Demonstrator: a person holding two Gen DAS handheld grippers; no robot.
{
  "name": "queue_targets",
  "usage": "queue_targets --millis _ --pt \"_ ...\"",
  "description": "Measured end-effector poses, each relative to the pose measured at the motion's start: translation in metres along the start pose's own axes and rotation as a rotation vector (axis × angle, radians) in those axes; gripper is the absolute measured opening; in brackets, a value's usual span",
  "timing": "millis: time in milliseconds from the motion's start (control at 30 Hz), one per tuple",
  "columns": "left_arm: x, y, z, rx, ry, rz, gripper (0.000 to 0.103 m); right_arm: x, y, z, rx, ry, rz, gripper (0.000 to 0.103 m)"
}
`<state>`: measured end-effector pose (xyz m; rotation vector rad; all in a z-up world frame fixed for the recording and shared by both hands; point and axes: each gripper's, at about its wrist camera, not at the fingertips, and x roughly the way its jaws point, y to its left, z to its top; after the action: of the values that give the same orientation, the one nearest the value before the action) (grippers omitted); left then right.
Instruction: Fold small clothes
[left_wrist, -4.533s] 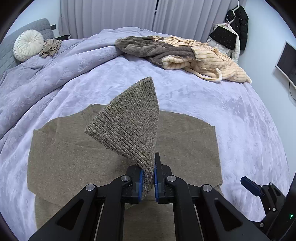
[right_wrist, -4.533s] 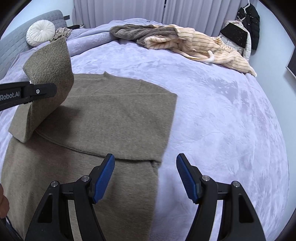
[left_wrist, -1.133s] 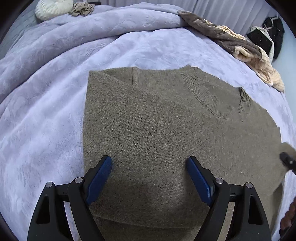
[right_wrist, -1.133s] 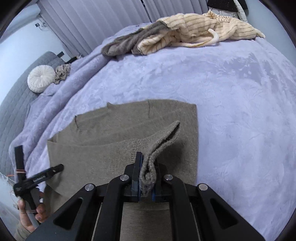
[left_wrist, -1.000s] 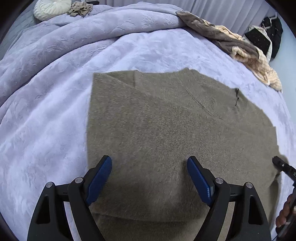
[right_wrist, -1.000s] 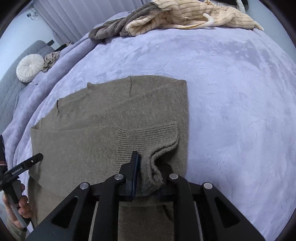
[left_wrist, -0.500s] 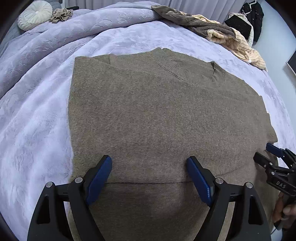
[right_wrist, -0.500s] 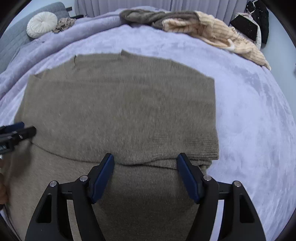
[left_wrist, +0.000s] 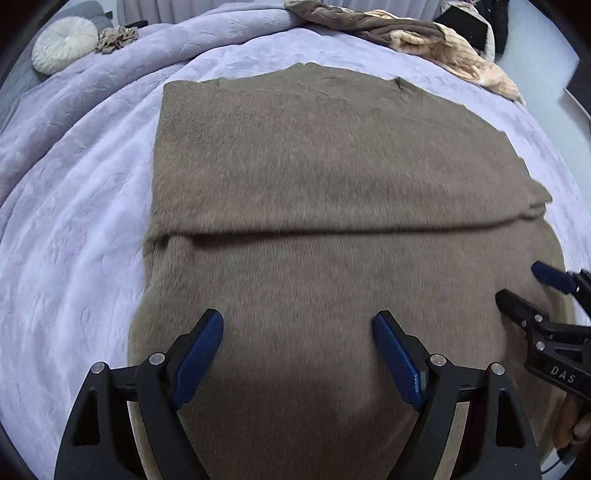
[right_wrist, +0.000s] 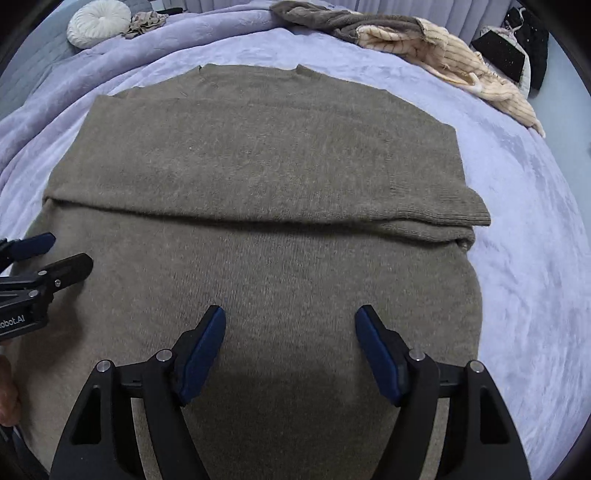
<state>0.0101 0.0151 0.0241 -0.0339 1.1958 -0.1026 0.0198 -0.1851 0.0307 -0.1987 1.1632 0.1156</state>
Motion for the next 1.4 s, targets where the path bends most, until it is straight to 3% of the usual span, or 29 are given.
queue_targets --millis 300,667,833,900,967,1067,1133,1233,1333,1400 --pt "-0.034 -0.005 -0.069 0.08 -0.025 0.038 0.085 -0.038 0.013 -0.077 -0.071 -0.077 -0.035 0.08" --pt "-0.068 0.001 -0.146 0.056 -0.041 0.04 0.085 -0.081 0.008 -0.172 -0.092 -0.117 0.012 0.083" --pt "-0.09 -0.002 -0.169 0.082 -0.023 0.041 0.086 -0.093 0.008 -0.191 -0.154 -0.117 -0.016 0.083" --pt "-0.101 -0.006 -0.169 0.082 -0.03 0.0 0.086 -0.104 0.011 -0.19 -0.154 -0.089 -0.013 0.084" --pt "-0.106 -0.019 -0.163 0.095 -0.047 -0.053 0.086 -0.121 0.02 -0.188 -0.163 -0.142 0.028 0.084" --pt "-0.095 -0.041 -0.151 0.124 -0.043 -0.042 0.086 -0.132 0.046 -0.173 -0.22 -0.219 0.084 0.084" --pt "-0.075 -0.044 -0.151 0.129 0.005 -0.012 0.086 -0.119 0.063 -0.167 -0.259 -0.195 0.101 0.084" --pt "-0.071 -0.037 -0.161 0.117 0.003 0.011 0.1 -0.088 0.073 -0.172 -0.3 -0.103 0.061 0.084" --pt "-0.082 -0.019 -0.173 0.057 0.015 -0.031 0.1 -0.092 0.056 -0.188 -0.265 -0.128 0.105 0.084" --pt "-0.097 -0.002 -0.181 0.0 -0.004 -0.05 0.1 -0.099 0.046 -0.198 -0.256 -0.111 0.087 0.084"
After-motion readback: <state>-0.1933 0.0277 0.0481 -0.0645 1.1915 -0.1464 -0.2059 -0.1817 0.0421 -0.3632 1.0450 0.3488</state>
